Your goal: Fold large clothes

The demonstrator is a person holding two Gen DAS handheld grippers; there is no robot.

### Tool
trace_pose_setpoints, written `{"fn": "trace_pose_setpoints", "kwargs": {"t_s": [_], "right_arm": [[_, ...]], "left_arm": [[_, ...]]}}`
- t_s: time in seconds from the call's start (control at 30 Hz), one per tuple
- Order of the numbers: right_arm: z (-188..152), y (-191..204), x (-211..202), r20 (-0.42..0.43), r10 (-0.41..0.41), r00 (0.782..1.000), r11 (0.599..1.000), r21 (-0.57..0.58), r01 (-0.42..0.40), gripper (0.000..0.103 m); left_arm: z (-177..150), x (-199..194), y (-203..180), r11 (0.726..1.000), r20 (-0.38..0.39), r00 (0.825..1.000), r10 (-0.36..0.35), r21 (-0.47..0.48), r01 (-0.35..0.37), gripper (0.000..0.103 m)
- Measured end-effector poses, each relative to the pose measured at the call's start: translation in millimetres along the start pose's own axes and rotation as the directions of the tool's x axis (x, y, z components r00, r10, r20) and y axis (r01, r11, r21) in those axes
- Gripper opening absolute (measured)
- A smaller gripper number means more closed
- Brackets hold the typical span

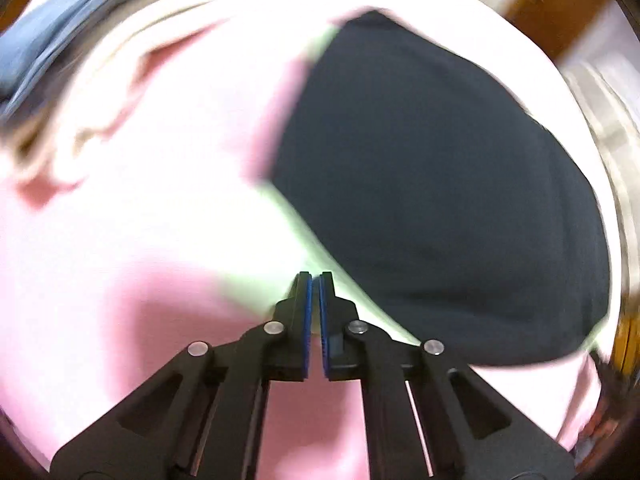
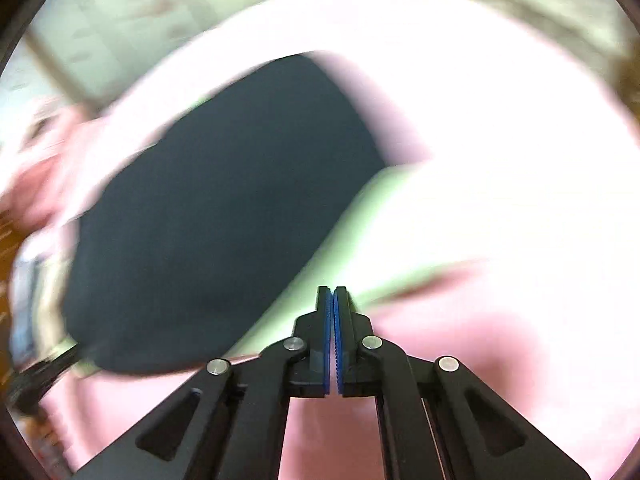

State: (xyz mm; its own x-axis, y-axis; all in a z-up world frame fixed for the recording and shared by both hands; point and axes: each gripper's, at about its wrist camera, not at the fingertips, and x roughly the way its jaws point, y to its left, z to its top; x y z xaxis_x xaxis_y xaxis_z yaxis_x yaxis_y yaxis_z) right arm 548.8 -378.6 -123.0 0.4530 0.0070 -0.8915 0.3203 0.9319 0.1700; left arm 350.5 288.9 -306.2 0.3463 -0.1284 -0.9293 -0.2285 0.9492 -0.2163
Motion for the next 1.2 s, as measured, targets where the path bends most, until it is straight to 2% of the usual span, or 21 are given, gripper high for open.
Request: {"fn": "trace_pose_setpoints", "kwargs": {"t_s": [0.03, 0.1, 0.13, 0.2, 0.27, 0.37, 0.4, 0.43, 0.47, 0.5, 0.57, 0.63, 0.67, 0.77, 0.87, 0.97, 1.03, 1.1, 1.13, 1.17, 1.2], "right_arm": [[3, -19, 1, -0.007, -0.028, 1.0, 0.999, 0.036, 0.028, 0.0], [4, -40, -3, -0.012, -0.028, 1.0, 0.994, 0.101, 0.029, 0.0], [3, -38, -9, 0.004, 0.0, 1.0, 0.995, 0.101, 0.0, 0.0], [-4, -17, -21, 0.032, 0.069, 0.997, 0.997, 0.035, -0.07, 0.0], [-13, 13, -23, 0.015, 0.156, 0.988, 0.987, -0.028, -0.156, 0.0], [-32, 75, -8, -0.076, 0.339, 0.938, 0.934, -0.092, -0.345, 0.0], [-39, 103, 6, -0.129, 0.41, 0.903, 0.899, -0.109, -0.423, 0.0], [-43, 120, 16, -0.152, 0.444, 0.883, 0.878, -0.123, -0.462, 0.0], [-46, 140, 23, -0.166, 0.459, 0.873, 0.864, -0.145, -0.482, 0.0], [-50, 157, 31, -0.169, 0.463, 0.87, 0.856, -0.17, -0.489, 0.0], [-44, 177, 50, -0.137, 0.474, 0.87, 0.85, -0.189, -0.493, 0.0], [-21, 197, 77, -0.121, 0.485, 0.866, 0.851, -0.164, -0.499, 0.0], [3, 206, 98, -0.114, 0.488, 0.866, 0.852, -0.153, -0.5, 0.0], [45, 219, 134, -0.105, 0.506, 0.856, 0.845, -0.138, -0.517, 0.0], [99, 247, 165, -0.097, 0.509, 0.856, 0.839, -0.17, -0.518, 0.0], [135, 269, 197, -0.076, 0.497, 0.865, 0.854, -0.135, -0.503, 0.0], [145, 274, 213, -0.082, 0.479, 0.874, 0.862, -0.145, -0.486, 0.0], [150, 275, 222, -0.102, 0.495, 0.863, 0.842, -0.189, -0.506, 0.0], [153, 273, 227, -0.12, 0.527, 0.841, 0.822, -0.178, -0.541, 0.0], [158, 265, 230, -0.118, 0.53, 0.84, 0.822, -0.175, -0.543, 0.0], [164, 250, 229, -0.093, 0.507, 0.857, 0.836, -0.189, -0.515, 0.0]], "left_arm": [[0, -2, 15, 0.998, 0.008, 0.999, -0.04, -0.056, 0.04, 0.001], [-4, -16, 24, 0.996, 0.069, 0.998, -0.011, -0.085, 0.016, 0.001], [-10, -28, 21, 0.998, 0.112, 0.994, -0.006, -0.064, 0.013, 0.002], [-21, -45, 10, 0.998, 0.152, 0.987, -0.048, -0.031, 0.053, 0.002], [-35, -51, -17, 0.987, 0.114, 0.981, -0.158, 0.032, 0.155, 0.002], [-46, -37, -65, 0.943, -0.005, 0.95, -0.312, 0.121, 0.31, 0.002], [-50, -26, -84, 0.932, -0.052, 0.943, -0.329, 0.14, 0.334, 0.002], [-52, -11, -101, 0.925, -0.09, 0.938, -0.334, 0.162, 0.345, 0.002], [-52, -3, -113, 0.925, -0.101, 0.941, -0.323, 0.174, 0.336, 0.002], [-51, 11, -127, 0.929, -0.106, 0.948, -0.301, 0.193, 0.317, 0.002], [-39, 37, -145, 0.927, -0.113, 0.947, -0.3, 0.198, 0.318, 0.002], [-19, 57, -152, 0.927, -0.1, 0.945, -0.312, 0.185, 0.326, 0.002], [-12, 60, -154, 0.925, -0.078, 0.94, -0.333, 0.165, 0.341, 0.002], [42, 83, -157, 0.926, -0.015, 0.932, -0.363, 0.108, 0.362, 0.002], [75, 107, -174, 0.937, 0.023, 0.945, -0.326, 0.137, 0.32, 0.002], [83, 125, -178, 0.949, 0.083, 0.957, -0.279, 0.175, 0.261, 0.001], [77, 135, -175, 0.949, 0.112, 0.955, -0.276, 0.186, 0.252, 0.001], [67, 132, -172, 0.947, 0.138, 0.95, -0.281, 0.203, 0.25, 0.001], [69, 128, -165, 0.954, 0.154, 0.953, -0.261, 0.193, 0.23, 0.001], [73, 123, -153, 0.964, 0.18, 0.955, -0.237, 0.168, 0.208, 0.001], [78, 122, -139, 0.966, 0.193, 0.951, -0.242, 0.143, 0.217, 0.001]]}}
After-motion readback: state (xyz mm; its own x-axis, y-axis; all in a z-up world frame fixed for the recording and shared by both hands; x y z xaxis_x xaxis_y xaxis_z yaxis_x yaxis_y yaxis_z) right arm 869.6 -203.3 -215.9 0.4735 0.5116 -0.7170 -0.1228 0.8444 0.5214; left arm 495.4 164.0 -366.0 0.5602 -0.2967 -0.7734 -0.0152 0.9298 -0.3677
